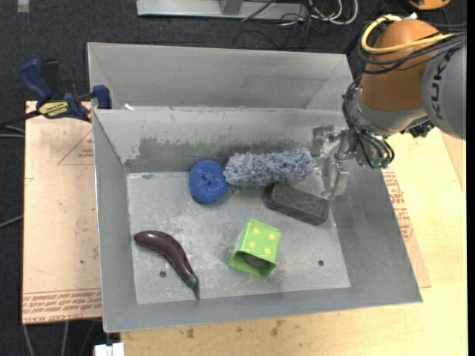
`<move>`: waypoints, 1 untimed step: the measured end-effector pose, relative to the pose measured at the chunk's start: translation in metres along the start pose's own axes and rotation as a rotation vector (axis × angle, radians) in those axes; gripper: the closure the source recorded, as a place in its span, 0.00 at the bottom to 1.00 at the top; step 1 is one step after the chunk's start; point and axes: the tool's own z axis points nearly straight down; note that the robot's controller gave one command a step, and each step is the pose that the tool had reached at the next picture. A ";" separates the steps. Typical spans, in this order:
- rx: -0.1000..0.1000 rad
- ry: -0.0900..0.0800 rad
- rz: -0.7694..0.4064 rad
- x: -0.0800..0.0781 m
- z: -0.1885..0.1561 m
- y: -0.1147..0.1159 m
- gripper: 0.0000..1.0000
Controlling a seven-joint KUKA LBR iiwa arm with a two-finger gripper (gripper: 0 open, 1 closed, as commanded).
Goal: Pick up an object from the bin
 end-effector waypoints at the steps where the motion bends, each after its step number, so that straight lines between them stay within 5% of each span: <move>1: 0.001 -0.006 -0.002 -0.001 -0.005 0.001 0.00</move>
Offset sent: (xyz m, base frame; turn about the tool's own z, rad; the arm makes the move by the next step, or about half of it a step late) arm -0.0234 -0.0134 -0.1059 0.1470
